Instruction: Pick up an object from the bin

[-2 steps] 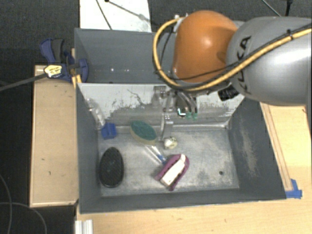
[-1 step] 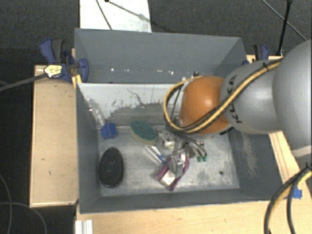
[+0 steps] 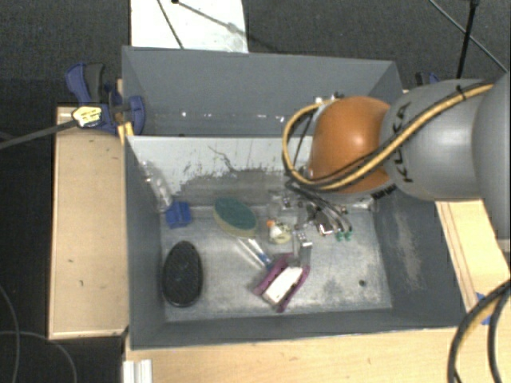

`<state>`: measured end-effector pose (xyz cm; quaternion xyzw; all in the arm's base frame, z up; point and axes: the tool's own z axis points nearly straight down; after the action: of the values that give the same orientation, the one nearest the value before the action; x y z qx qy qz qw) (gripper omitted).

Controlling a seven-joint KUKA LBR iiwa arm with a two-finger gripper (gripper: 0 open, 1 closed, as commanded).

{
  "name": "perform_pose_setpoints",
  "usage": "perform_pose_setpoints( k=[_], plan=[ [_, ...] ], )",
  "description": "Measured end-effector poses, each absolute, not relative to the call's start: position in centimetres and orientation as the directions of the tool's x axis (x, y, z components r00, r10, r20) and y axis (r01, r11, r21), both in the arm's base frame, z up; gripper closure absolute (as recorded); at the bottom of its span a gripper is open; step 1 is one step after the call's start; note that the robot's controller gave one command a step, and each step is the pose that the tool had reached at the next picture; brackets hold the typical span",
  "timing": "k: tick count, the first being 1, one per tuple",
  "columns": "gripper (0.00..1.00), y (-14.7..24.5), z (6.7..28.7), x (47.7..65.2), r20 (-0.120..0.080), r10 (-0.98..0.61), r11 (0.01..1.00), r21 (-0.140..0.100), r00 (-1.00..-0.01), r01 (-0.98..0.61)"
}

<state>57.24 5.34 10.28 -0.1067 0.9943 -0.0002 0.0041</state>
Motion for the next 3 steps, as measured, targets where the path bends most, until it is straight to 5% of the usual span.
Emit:
perform_pose_setpoints(
  k=[1,2,3],
  plan=[
    [0.00,14.5,10.5,56.1,-0.004,-0.168,0.986,0.004,-0.986,-0.168],
    [0.00,15.7,7.7,55.9,-0.030,-0.107,0.994,0.003,-0.994,-0.108],
    [0.00,22.1,6.9,59.1,0.011,0.130,0.991,-0.015,-0.991,0.130]
  ],
)
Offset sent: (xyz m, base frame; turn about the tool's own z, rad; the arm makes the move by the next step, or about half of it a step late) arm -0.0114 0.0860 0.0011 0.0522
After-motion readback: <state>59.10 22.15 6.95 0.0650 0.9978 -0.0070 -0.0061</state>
